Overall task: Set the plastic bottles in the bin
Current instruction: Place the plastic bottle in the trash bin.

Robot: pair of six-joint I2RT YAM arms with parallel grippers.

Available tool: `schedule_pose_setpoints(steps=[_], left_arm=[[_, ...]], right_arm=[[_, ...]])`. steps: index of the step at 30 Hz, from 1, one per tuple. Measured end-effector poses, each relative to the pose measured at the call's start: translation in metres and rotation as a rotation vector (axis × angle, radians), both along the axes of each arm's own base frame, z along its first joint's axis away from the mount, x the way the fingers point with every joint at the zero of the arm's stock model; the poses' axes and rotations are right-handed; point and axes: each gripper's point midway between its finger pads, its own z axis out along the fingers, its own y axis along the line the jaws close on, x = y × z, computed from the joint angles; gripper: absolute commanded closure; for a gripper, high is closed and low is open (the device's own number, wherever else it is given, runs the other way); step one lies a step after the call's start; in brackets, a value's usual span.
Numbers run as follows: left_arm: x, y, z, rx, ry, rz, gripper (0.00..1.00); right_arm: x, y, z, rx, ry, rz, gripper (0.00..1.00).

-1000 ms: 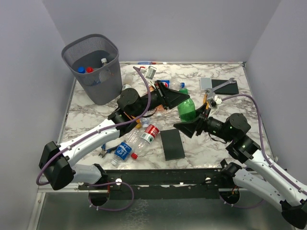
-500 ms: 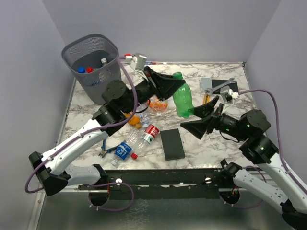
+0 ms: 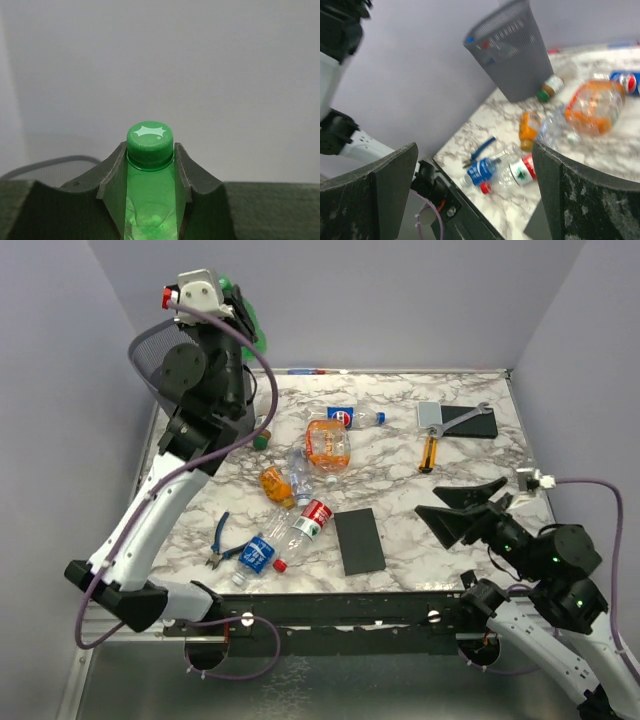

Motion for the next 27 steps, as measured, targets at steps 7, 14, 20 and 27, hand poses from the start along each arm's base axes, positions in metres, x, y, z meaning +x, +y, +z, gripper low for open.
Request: schedule_pose_setpoints(steps=[7, 14, 20, 27], left_arm=[[0.087, 0.084, -0.07, 0.016, 0.115, 0.364, 1.0], [0.12, 0.119, -0.114, -0.047, 0.047, 0.497, 1.0], [0.135, 0.128, -0.108, -0.098, -0.025, 0.518, 1.0], [0.153, 0.141, -0.132, -0.125, 0.028, 0.606, 1.0]], right_arm=[[0.019, 0.006, -0.078, -0.061, 0.252, -0.051, 0.0], [0.016, -0.003, -0.093, -0.039, 0.292, -0.082, 0.0], [0.019, -0.008, -0.098, -0.044, 0.303, -0.116, 0.0], [0.022, -0.009, -0.119, -0.077, 0.349, -0.137, 0.0]])
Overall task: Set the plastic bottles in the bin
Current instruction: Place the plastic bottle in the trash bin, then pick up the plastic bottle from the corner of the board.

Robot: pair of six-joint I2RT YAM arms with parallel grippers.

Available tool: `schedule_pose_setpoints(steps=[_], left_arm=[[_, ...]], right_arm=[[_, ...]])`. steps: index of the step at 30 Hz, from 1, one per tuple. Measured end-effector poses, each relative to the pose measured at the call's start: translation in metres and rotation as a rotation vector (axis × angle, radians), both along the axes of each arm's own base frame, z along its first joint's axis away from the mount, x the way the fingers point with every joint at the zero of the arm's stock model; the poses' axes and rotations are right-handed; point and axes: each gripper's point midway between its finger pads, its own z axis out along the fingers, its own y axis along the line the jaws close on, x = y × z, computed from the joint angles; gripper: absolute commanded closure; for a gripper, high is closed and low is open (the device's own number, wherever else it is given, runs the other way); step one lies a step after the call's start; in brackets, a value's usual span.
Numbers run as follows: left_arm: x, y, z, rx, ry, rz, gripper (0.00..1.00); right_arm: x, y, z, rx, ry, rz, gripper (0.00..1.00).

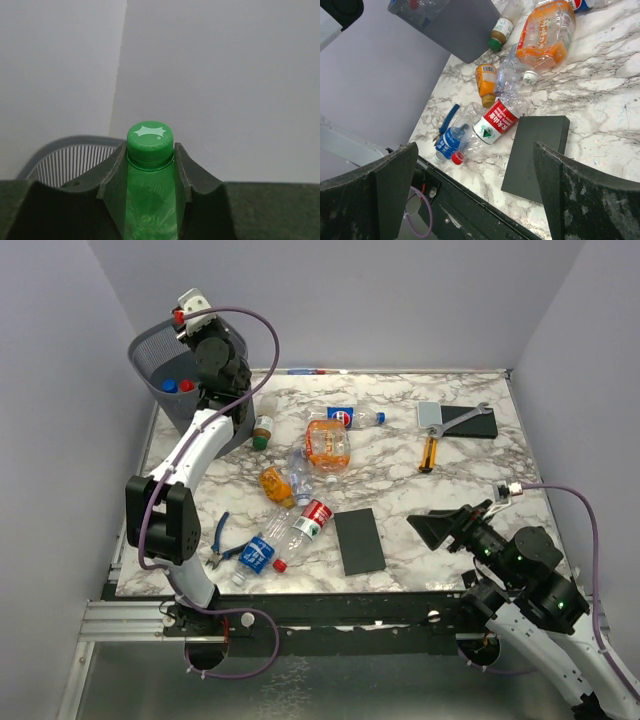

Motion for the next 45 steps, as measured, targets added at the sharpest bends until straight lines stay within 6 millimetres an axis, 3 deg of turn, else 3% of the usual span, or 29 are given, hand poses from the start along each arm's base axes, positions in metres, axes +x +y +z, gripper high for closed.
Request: schedule_pose_setpoints(steps=[2, 3, 5, 7, 12, 15, 18, 22, 24, 27, 29, 31, 33, 35, 37, 39, 41, 43, 45], left_arm=[[0.007, 0.001, -0.016, -0.005, 0.041, 0.016, 0.91], [0.011, 0.002, -0.026, -0.007, 0.071, 0.022, 0.79], [0.019, 0.001, -0.046, -0.011, 0.126, 0.025, 0.43], [0.025, -0.001, -0.058, -0.008, 0.16, 0.022, 0.22], [0.031, -0.004, -0.07, -0.018, 0.211, 0.001, 0.01], [0.031, -0.005, -0.05, -0.038, 0.174, -0.011, 0.01], [0.026, -0.009, -0.016, -0.061, 0.103, -0.026, 0.01], [0.003, -0.024, 0.026, -0.081, 0.036, -0.07, 0.01], [-0.02, -0.046, 0.046, -0.091, 0.01, -0.131, 0.01], [-0.073, -0.098, 0.069, -0.125, -0.035, -0.305, 0.01], [-0.105, -0.129, 0.075, -0.141, -0.046, -0.426, 0.01], [-0.132, -0.156, 0.068, -0.148, -0.025, -0.534, 0.01], [-0.149, -0.179, 0.048, -0.14, 0.034, -0.621, 0.01], [-0.158, -0.205, 0.016, -0.114, 0.127, -0.699, 0.01], [-0.168, -0.228, -0.034, -0.076, 0.255, -0.777, 0.01], [-0.183, -0.24, -0.096, -0.044, 0.399, -0.838, 0.01], [-0.202, -0.236, -0.154, -0.034, 0.524, -0.867, 0.01], [-0.224, -0.216, -0.2, -0.055, 0.607, -0.871, 0.01], [-0.242, -0.197, -0.224, -0.095, 0.633, -0.873, 0.01]], right_arm=[[0.0, -0.002, 0.0, 0.003, 0.0, -0.01, 0.0], [0.0, -0.003, 0.001, 0.006, -0.003, -0.015, 0.0], [0.0, -0.006, 0.001, 0.009, -0.007, -0.027, 0.0], [-0.001, -0.009, 0.0, 0.006, -0.006, -0.036, 0.0], [0.0, -0.011, -0.005, -0.008, 0.01, -0.051, 0.0], [0.001, -0.011, -0.007, -0.015, 0.015, -0.053, 0.0], [0.003, -0.01, -0.009, -0.024, 0.026, -0.055, 0.0], [0.008, -0.008, -0.015, -0.048, 0.045, -0.063, 0.0], [0.012, -0.008, -0.017, -0.063, 0.053, -0.075, 0.0], [0.02, -0.009, -0.016, -0.094, 0.058, -0.102, 0.0], [0.027, -0.01, -0.013, -0.115, 0.06, -0.125, 0.0], [0.034, -0.011, -0.009, -0.14, 0.066, -0.155, 0.0], [0.043, -0.011, -0.004, -0.171, 0.074, -0.177, 0.0], [0.052, -0.008, 0.001, -0.204, 0.09, -0.191, 0.0], [0.062, -0.001, 0.001, -0.24, 0.112, -0.192, 0.0], [0.071, 0.009, -0.01, -0.276, 0.153, -0.18, 0.02], [0.079, 0.021, -0.029, -0.305, 0.21, -0.156, 0.04], [0.085, 0.036, -0.052, -0.313, 0.267, -0.122, 0.07], [0.086, 0.05, -0.08, -0.313, 0.329, -0.076, 0.09]])
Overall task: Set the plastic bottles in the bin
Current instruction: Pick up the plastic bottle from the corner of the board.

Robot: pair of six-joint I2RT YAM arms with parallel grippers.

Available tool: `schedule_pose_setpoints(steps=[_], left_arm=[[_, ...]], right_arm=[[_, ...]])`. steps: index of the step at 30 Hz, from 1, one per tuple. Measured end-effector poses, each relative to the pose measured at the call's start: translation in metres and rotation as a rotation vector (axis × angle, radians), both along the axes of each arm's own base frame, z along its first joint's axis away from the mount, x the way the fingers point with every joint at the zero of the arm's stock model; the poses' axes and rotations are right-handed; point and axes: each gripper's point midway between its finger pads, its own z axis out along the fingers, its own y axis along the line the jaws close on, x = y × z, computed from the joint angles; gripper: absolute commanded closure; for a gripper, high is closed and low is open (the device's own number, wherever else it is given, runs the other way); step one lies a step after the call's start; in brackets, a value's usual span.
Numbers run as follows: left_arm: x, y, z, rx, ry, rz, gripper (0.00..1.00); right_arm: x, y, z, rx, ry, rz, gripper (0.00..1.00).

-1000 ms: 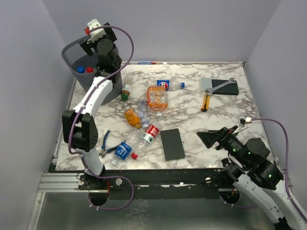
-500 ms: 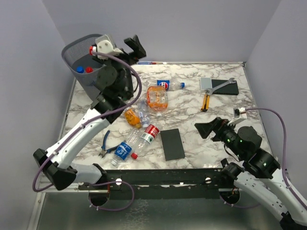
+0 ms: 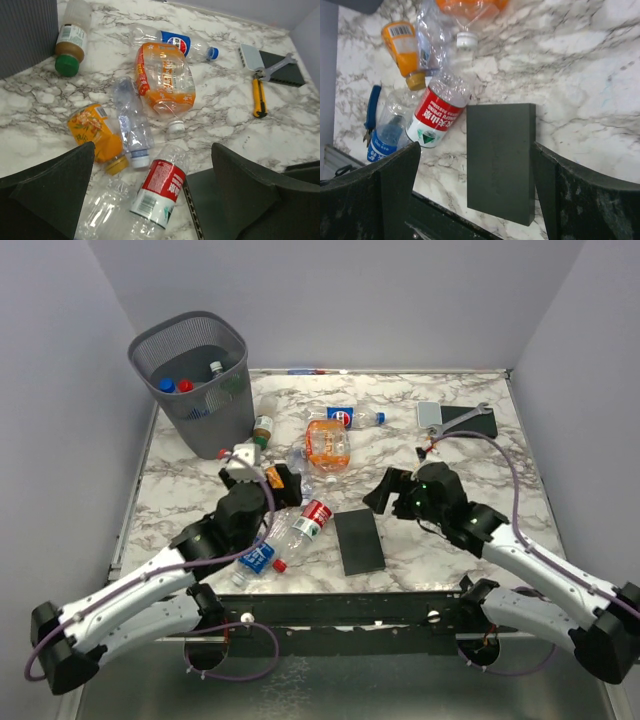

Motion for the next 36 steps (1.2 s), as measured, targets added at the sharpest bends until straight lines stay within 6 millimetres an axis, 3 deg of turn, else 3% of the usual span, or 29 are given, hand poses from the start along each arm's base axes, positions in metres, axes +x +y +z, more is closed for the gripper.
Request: schedule_pose_setpoints(steps=[3, 6, 10, 14, 20, 27, 36], left_arm=[[-0.023, 0.024, 0.003, -0.132, -0.023, 0.007, 0.01], [-0.039, 0.04, 0.019, -0.26, -0.08, 0.008, 0.01], [-0.055, 0.06, 0.032, -0.382, -0.148, 0.006, 0.01], [-0.064, 0.071, 0.021, -0.442, -0.162, 0.012, 0.01], [-0.066, 0.073, 0.005, -0.447, -0.127, 0.021, 0.01], [-0.061, 0.065, -0.021, -0.356, -0.045, 0.033, 0.01], [-0.062, 0.067, -0.019, -0.364, -0.05, 0.036, 0.01]], right_arm=[[-0.004, 0.024, -0.035, 0.037, 0.107, 0.068, 0.09], [-0.008, 0.052, -0.056, 0.047, 0.183, 0.134, 0.07], [-0.007, 0.093, -0.064, 0.061, 0.241, 0.191, 0.07], [0.008, 0.117, -0.07, 0.102, 0.281, 0.162, 0.07], [0.019, 0.131, -0.095, 0.114, 0.386, 0.09, 0.07], [0.022, 0.136, -0.105, 0.136, 0.442, 0.043, 0.09], [0.033, 0.151, -0.115, 0.169, 0.498, -0.005, 0.17]])
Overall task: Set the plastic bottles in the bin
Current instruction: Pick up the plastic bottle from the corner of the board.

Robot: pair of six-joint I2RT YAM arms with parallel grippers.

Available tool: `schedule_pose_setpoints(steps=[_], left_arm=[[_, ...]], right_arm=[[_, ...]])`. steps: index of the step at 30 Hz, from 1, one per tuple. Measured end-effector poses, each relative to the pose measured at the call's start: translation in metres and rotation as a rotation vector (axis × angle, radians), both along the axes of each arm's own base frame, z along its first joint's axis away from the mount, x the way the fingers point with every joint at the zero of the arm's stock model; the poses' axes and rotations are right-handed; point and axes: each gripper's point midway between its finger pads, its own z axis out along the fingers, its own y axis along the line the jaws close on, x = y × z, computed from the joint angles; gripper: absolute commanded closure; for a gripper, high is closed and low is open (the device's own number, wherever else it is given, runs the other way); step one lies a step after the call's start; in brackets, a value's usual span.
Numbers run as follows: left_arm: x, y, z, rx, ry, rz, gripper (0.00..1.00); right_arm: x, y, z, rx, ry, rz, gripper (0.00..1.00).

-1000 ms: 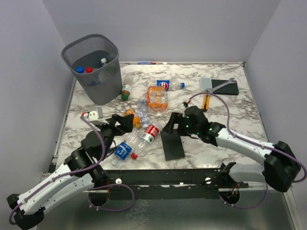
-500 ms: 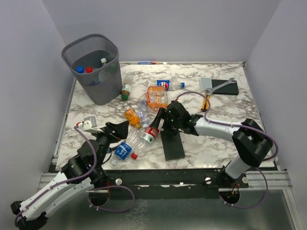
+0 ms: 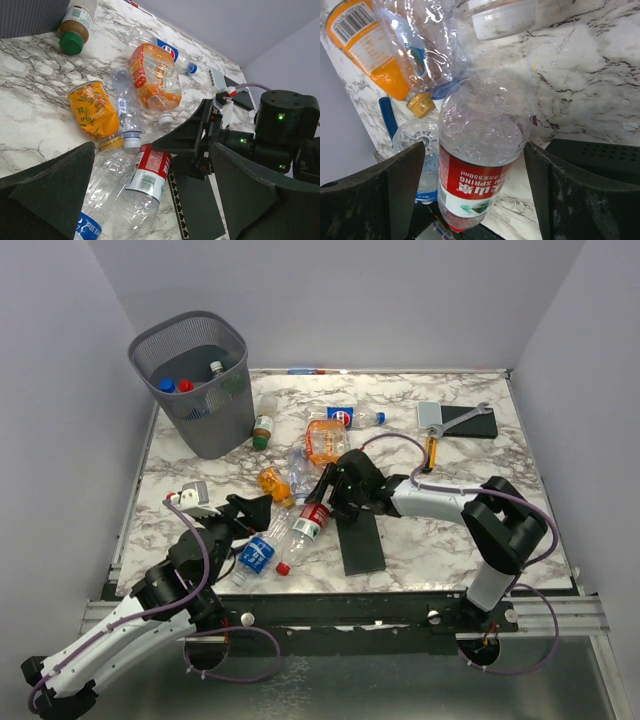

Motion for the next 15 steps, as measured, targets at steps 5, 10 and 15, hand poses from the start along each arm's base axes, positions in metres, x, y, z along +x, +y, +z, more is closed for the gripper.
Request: schedule_pose_setpoints(steps=[5, 10, 15], left_arm=[[0.0, 0.002, 0.003, -0.011, -0.008, 0.01, 0.01], [0.0, 0.005, 0.003, -0.013, -0.011, 0.021, 0.01], [0.0, 0.007, 0.004, -0.016, -0.014, 0.028, 0.01]], right_arm=[[0.0, 0.001, -0.017, -0.016, 0.049, -0.024, 0.28], [0.0, 0.002, -0.023, -0.021, 0.073, -0.039, 0.45], [-0.001, 0.001, -0.01, -0.007, 0.064, -0.042, 0.52]])
